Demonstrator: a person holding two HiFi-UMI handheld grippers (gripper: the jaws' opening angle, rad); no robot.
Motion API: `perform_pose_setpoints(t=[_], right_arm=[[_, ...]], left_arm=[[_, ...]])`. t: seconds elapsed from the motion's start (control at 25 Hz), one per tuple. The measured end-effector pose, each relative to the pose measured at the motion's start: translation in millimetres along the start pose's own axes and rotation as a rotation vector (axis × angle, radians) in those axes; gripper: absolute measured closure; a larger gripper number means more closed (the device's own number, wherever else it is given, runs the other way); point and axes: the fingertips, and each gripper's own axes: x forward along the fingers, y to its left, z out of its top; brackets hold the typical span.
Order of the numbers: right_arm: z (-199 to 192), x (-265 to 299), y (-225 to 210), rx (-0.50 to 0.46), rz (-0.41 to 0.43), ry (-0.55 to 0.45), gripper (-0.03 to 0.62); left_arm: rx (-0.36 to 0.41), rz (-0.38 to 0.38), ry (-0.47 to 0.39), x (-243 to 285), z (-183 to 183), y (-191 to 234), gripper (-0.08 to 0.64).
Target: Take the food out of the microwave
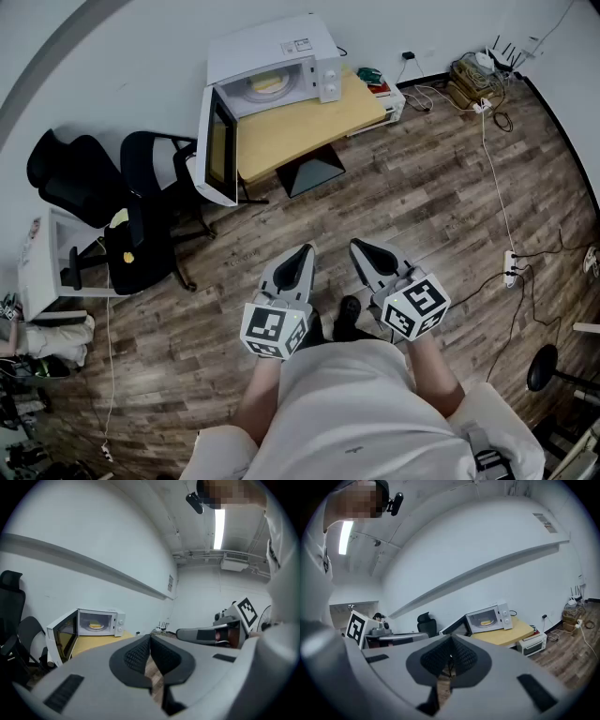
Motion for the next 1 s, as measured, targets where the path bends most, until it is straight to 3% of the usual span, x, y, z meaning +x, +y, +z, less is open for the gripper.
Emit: perform_pose_setpoints(t=[1.0], right_arm=[[8.3, -23.4, -30.5, -0.081, -0.045, 0.009, 0.594]], left_arm=[[-0.012, -0.002, -0.003, 26.3, 1.6, -34.3, 0.552]])
